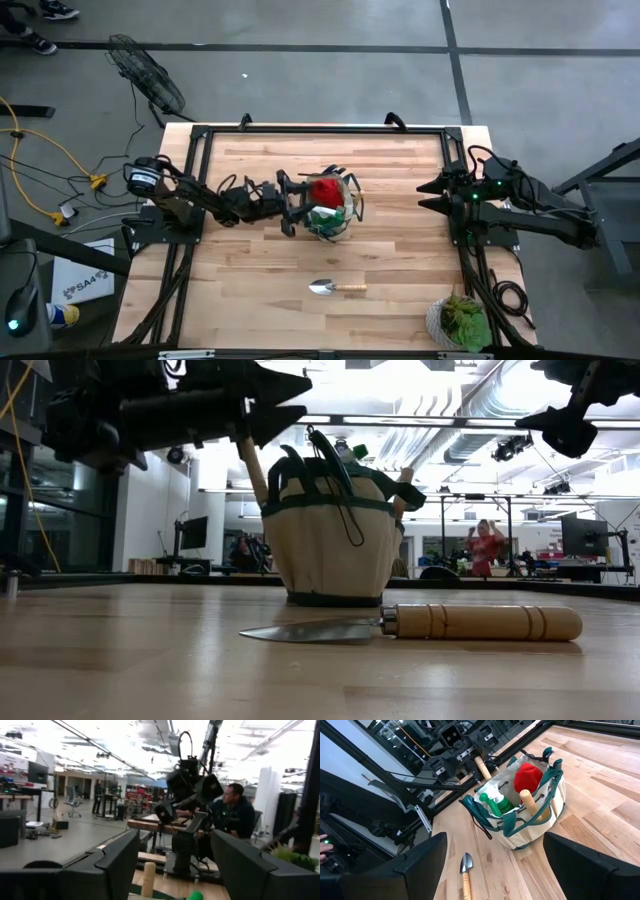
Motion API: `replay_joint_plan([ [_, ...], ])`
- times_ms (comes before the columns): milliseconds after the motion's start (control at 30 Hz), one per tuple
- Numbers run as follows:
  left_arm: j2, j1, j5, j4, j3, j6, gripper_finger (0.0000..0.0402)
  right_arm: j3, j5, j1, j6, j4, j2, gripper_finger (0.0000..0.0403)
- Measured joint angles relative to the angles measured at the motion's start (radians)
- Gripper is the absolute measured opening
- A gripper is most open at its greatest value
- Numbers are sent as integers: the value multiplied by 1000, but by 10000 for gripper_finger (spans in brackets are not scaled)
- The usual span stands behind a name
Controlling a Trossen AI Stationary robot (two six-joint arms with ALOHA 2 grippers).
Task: Pick & Place Garden tools in Gardening bag
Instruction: Put the top trowel into the gardening bag
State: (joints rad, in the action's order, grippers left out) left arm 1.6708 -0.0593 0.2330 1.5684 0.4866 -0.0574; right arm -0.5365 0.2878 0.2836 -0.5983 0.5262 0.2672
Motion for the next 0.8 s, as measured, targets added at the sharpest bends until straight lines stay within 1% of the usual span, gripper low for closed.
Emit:
replay_joint_plan([
  [200,-67,0,15,0,0,1,218,0,0,0,0,0,0,321],
  [367,-130,0,47,-1,-35,53,180,0,0,0,0,0,0,321],
  [500,-187,0,84,-1,-93,77,128,0,0,0,0,0,0,321],
  [567,-227,-1,101,-2,-128,77,92,0,0,0,0,0,0,321],
  [667,-286,-9,114,-5,-185,78,28,0,0,0,0,0,0,321],
  [700,-307,-16,119,-6,-206,77,15,0,0,0,0,0,0,321],
  [800,-355,-36,153,-9,-267,77,9,0,0,0,0,0,0,321],
])
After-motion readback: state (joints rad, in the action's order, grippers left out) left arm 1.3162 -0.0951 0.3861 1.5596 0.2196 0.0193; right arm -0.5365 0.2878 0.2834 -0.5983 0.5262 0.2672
